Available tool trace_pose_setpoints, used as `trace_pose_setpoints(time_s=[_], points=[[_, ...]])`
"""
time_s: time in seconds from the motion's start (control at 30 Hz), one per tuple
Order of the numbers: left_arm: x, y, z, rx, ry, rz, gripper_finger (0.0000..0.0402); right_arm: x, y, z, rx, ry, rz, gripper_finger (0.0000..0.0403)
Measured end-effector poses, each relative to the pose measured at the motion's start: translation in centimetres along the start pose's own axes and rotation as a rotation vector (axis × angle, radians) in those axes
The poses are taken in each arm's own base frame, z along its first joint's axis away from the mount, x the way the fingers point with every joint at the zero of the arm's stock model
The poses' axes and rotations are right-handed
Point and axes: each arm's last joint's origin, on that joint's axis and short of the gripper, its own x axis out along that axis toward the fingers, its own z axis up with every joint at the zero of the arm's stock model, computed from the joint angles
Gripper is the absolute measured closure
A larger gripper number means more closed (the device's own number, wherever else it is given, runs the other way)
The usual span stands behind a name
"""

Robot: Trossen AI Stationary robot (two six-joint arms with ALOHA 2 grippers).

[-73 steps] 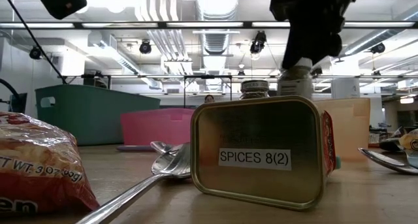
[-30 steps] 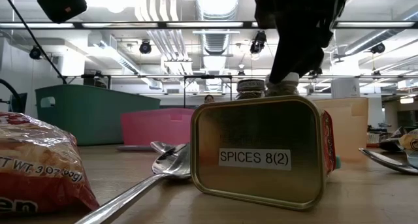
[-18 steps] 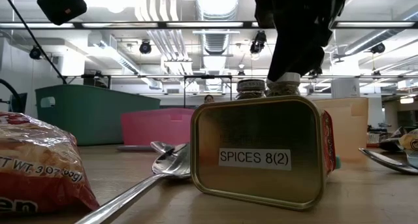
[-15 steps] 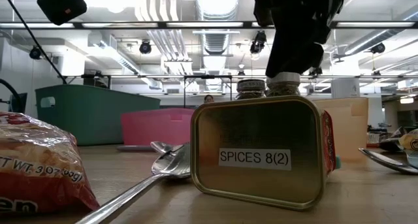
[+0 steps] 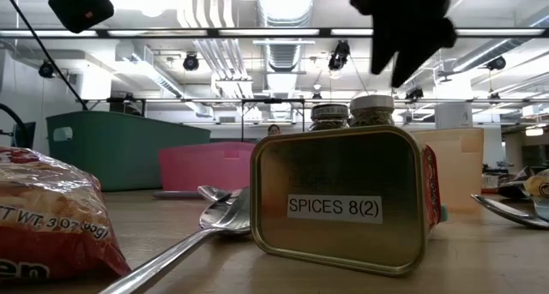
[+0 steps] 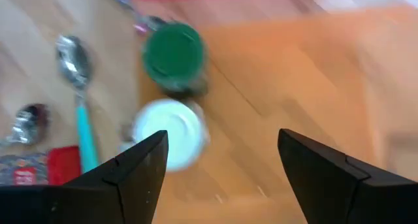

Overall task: Pick & Place Food Item
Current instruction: Put the light blue spoon into the pink bin

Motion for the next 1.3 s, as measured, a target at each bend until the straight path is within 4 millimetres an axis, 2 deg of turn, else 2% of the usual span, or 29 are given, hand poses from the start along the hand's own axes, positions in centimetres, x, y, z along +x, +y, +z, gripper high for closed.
trace_pose_setpoints(time_s=[0.3, 0.5, 0.8, 1.03, 1.3], points=[[0.0, 0.0, -0.1, -0.003, 0.021, -0.021, 0.0062, -2.5, 2.0, -4.3, -0.047, 0.057, 0.046, 0.0117], [0.0, 0.0, -0.1, -0.004, 0.027, -0.027, 0.0062, -2.4, 3.6, -8.1, -0.047, 0.082, 0.044, 0.0117], [0.0, 0.0, -0.1, -0.003, 0.027, -0.027, 0.0062, 1.1, 6.2, -12.3, -0.081, 0.173, -0.041, 0.0117], [0.1, 0.0, -0.2, -0.003, 0.028, -0.026, 0.0062, 4.4, 7.9, -14.4, -0.102, 0.287, -0.049, 0.0117], [0.3, 0.2, -0.5, -0.002, 0.039, -0.017, 0.0062, 6.7, 8.5, -15.8, -0.117, 0.359, -0.084, 0.0117]])
